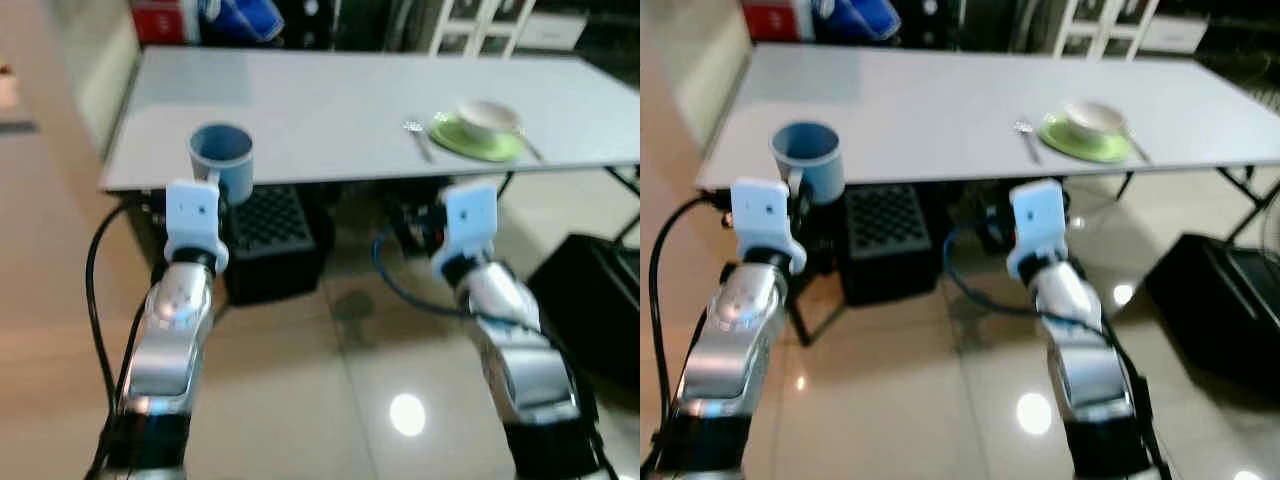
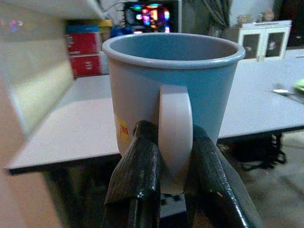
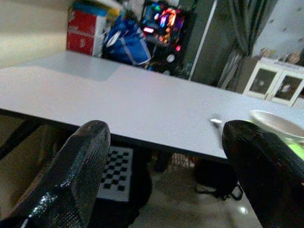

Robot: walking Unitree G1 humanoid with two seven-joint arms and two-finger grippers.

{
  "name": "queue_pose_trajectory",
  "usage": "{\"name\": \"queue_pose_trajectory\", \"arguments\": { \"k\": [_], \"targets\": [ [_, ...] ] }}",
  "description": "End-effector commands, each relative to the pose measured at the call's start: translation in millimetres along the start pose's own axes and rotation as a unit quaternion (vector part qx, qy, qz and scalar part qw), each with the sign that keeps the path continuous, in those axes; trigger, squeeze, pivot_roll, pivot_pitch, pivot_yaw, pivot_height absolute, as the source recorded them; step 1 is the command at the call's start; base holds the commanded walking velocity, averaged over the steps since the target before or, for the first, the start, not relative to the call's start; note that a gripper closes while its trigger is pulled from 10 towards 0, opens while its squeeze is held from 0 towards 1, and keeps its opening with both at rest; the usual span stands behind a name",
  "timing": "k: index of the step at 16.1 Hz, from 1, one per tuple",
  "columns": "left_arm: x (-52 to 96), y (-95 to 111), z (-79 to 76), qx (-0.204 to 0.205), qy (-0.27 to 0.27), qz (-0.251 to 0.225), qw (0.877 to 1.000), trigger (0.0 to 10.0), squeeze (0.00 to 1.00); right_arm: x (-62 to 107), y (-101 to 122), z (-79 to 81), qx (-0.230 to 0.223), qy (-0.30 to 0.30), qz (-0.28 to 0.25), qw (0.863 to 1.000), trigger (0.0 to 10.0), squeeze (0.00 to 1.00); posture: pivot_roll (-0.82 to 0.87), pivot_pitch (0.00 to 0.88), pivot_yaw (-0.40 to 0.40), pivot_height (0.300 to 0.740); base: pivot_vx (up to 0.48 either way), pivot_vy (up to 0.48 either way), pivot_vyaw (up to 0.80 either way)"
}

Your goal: Setting the table

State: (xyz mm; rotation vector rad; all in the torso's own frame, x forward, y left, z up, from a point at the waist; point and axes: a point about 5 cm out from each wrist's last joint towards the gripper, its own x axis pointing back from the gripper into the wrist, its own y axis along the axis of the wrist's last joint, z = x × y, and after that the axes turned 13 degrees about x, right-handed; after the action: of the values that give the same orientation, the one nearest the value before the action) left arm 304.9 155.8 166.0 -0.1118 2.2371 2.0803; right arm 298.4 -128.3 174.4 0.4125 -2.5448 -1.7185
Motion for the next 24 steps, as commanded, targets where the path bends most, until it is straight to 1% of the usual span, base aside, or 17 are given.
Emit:
{"name": "queue_pose_trajectory", "arguments": {
  "k": [1, 4, 6, 7, 8, 9, 10, 11, 12, 13, 14, 15, 17, 19, 21, 22, 24],
  "targets": [
    [-3.9, 7, -11.9, -0.002, -0.023, -0.014, 1.0, 10.0, 0.0, 0.7, -8, -11.5, 0.003, -0.021, 0.014, 1.0, 10.0, 0.0, 0.01, 0.0, -0.046, 0.74, 0.0, -0.48, 0.0],
    [-5.5, 8, -10.4, -0.002, -0.023, -0.015, 1.0, 10.0, 0.0, 2.1, -8, -10.7, 0.004, -0.025, 0.014, 1.0, 10.0, 0.0, 0.0, 0.0, -0.037, 0.74, 0.0, -0.48, 0.0],
    [-6.8, 7, -13.2, -0.001, -0.026, -0.015, 1.0, 10.0, 0.0, 2.8, -8, -11.7, 0.003, -0.026, 0.015, 1.0, 10.0, 0.0, 0.0, 0.0, -0.043, 0.74, 0.0, -0.48, 0.0],
    [-6.7, 6, -17.2, -0.003, -0.031, -0.012, 0.999, 10.0, 0.0, 2.3, -10, -12.7, 0.003, -0.028, 0.017, 0.999, 10.0, 0.0, 0.01, 0.0, -0.041, 0.74, 0.0, -0.48, 0.0],
    [-5.3, 5, -20.6, -0.006, -0.039, -0.01, 0.999, 10.0, 0.0, 1.3, -11, -14.0, -0.005, -0.035, 0.019, 0.999, 10.0, 0.0, 0.02, 0.0, -0.04, 0.74, 0.0, -0.39, 0.0],
    [-4.0, 5, -20.5, 0.007, -0.04, -0.003, 0.999, 10.0, 0.0, 0.9, -11, -14.6, -0.022, -0.045, 0.021, 0.999, 10.0, 0.0, 0.01, 0.0, -0.036, 0.74, 0.0, 0.0, 0.0],
    [-3.8, 5, -19.9, 0.008, -0.04, -0.004, 0.999, 10.0, 0.0, 0.9, -11, -15.0, -0.027, -0.05, 0.023, 0.998, 10.0, 0.0, 0.01, 0.0, -0.035, 0.74, 0.0, 0.0, 0.0],
    [-4.0, 7, -17.1, 0.007, -0.033, -0.011, 0.999, 10.0, 0.0, 2.4, -11, -18.2, -0.032, -0.067, 0.027, 0.997, 10.0, 0.0, 0.0, 0.0, -0.025, 0.74, 0.0, 0.0, 0.0],
    [-5.0, 9, -16.9, 0.012, -0.032, -0.02, 0.999, 10.0, 0.0, 3.4, -9, -20.3, -0.03, -0.069, 0.021, 0.997, 10.0, 0.0, 0.0, 0.0, -0.025, 0.74, 0.0, 0.0, 0.0],
    [-6.3, 14, -18.5, 0.003, -0.04, -0.039, 0.998, 10.0, 0.0, 3.5, -9, -23.4, -0.032, -0.073, 0.021, 0.997, 10.0, 0.0, 0.0, 0.0, -0.028, 0.74, 0.0, 0.0, 0.0],
    [-7.5, 18, -20.6, 0.0, -0.048, -0.051, 0.998, 10.0, 0.0, 3.0, -9, -27.0, -0.043, -0.079, 0.019, 0.996, 10.0, 0.0, 0.0, 0.0, -0.023, 0.74, 0.0, 0.0, 0.0],
    [-8.6, 21, -22.3, 0.001, -0.052, -0.057, 0.997, 10.0, 0.0, 2.1, -8, -30.8, -0.054, -0.087, 0.017, 0.995, 10.0, 0.0, 0.0, 0.0, -0.024, 0.74, 0.281, 0.0, 0.0],
    [-9.2, 25, -23.2, -0.001, -0.062, -0.063, 0.996, 10.0, 0.0, 1.4, -7, -33.0, -0.059, -0.093, 0.013, 0.994, 10.0, 0.0, 0.0, 0.0, -0.019, 0.74, 0.332, 0.0, -0.28],
    [-9.9, 27, -20.5, 0.0, -0.066, -0.065, 0.996, 10.0, 0.0, 2.6, -6, -31.0, -0.06, -0.094, 0.012, 0.994, 10.0, 0.0, 0.0, 0.0, -0.014, 0.74, 0.428, 0.0, -0.66],
    [-11.5, 28, -21.1, 0.001, -0.069, -0.066, 0.995, 10.0, 0.0, 2.7, -5, -31.1, -0.062, -0.093, 0.012, 0.994, 10.0, 0.0, 0.0, 0.0, -0.02, 0.74, 0.45, 0.0, -0.56],
    [-13.0, 28, -22.0, -0.001, -0.07, -0.069, 0.995, 10.0, 0.0, 1.3, -7, -32.0, -0.057, -0.091, 0.013, 0.994, 10.0, 0.0, 0.01, 0.0, -0.019, 0.74, 0.458, 0.0, 0.0],
    [-12.6, 29, -18.1, -0.006, -0.07, -0.069, 0.995, 10.0, 0.0, 0.8, -6, -27.9, -0.055, -0.086, 0.013, 0.995, 10.0, 0.0, 0.0, 0.0, -0.015, 0.74, 0.459, 0.0, 0.0]
  ]
}}
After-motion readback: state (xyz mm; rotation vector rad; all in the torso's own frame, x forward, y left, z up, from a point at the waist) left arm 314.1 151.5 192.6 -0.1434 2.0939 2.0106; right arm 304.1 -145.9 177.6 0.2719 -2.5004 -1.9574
